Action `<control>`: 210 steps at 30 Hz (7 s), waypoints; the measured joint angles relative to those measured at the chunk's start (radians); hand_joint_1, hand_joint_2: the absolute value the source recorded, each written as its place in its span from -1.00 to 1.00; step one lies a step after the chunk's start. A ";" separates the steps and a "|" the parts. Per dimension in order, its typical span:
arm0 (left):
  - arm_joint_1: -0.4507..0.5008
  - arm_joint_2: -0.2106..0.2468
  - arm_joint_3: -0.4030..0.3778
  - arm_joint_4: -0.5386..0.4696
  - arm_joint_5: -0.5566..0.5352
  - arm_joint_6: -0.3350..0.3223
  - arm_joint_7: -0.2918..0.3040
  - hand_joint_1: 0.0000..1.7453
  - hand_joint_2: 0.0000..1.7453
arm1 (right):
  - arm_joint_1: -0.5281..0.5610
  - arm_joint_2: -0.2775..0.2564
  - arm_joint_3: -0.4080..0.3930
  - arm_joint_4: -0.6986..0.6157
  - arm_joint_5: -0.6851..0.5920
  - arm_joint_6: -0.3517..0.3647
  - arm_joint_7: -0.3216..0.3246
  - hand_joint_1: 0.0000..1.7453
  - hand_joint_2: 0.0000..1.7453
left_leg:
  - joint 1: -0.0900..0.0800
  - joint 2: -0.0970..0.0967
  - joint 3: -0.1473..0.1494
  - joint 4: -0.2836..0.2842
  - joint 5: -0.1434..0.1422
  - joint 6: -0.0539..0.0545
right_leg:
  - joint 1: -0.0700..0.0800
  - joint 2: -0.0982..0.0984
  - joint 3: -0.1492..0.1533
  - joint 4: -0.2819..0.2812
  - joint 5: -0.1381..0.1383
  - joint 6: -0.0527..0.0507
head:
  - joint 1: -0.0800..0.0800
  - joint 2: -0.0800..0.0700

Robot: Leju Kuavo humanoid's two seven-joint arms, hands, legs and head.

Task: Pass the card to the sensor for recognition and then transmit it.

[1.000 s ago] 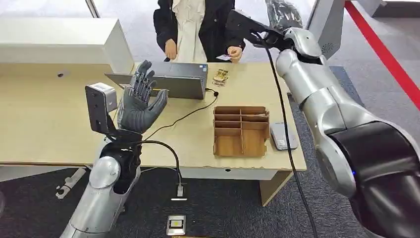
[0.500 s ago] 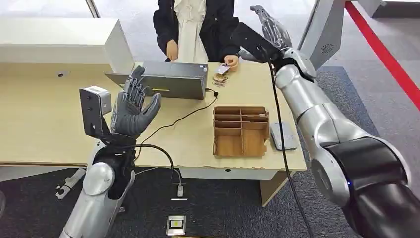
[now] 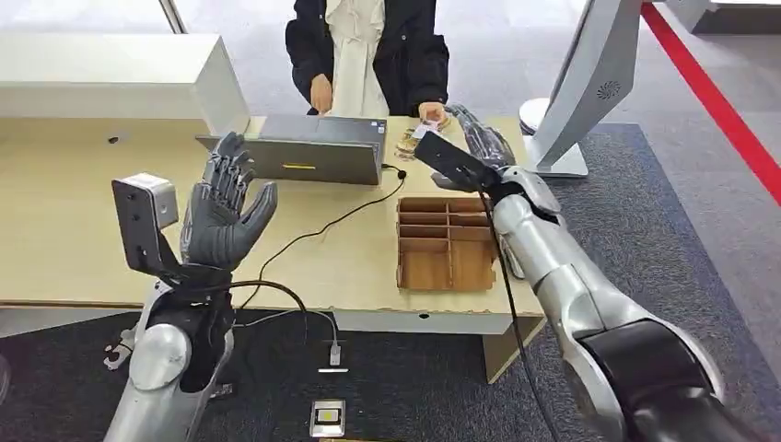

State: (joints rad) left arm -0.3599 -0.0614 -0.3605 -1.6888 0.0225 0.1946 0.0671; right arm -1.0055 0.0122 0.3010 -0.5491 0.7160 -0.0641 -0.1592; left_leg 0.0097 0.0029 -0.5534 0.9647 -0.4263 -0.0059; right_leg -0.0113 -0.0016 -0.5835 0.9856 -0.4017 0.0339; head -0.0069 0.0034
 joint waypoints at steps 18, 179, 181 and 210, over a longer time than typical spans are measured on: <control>0.012 0.043 0.002 -0.061 0.016 -0.052 0.027 -1.00 1.00 | 0.154 -0.033 0.055 -0.251 -0.002 0.038 0.144 -1.00 1.00 | 0.000 0.000 0.000 0.000 0.000 0.000 | 0.000 0.000 0.000 0.000 0.000 0.000 | 0.000 0.000; 0.050 0.032 0.001 -0.115 -0.016 0.015 0.037 -1.00 1.00 | 0.245 -0.109 0.119 -0.234 0.324 -0.008 0.239 1.00 1.00 | 0.000 0.000 0.000 0.000 0.000 0.000 | -0.001 0.000 0.000 -0.001 0.000 0.000 | 0.000 0.000; 0.049 0.032 0.001 -0.115 -0.016 0.015 0.037 -1.00 1.00 | 0.245 -0.111 0.118 -0.241 0.321 -0.008 0.239 1.00 1.00 | 0.000 0.000 0.000 0.000 0.000 0.000 | -0.001 0.000 0.000 -0.001 0.000 0.000 | 0.000 0.000; -0.025 0.030 -0.003 -0.031 0.009 -0.032 -0.068 -1.00 1.00 | -0.046 -0.151 0.058 -0.235 0.273 -0.261 0.126 1.00 1.00 | -0.001 0.001 0.000 0.000 0.000 0.000 | -0.001 0.000 -0.001 -0.001 0.001 0.000 | 0.000 0.000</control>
State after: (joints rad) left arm -0.3846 -0.0313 -0.3635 -1.7197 0.0317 0.1625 -0.0008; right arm -1.0510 -0.1393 0.3590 -0.7839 0.9888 -0.3247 -0.0332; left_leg 0.0089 0.0036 -0.5538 0.9651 -0.4262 -0.0056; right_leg -0.0128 -0.0014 -0.5845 0.9847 -0.4010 0.0336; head -0.0069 0.0034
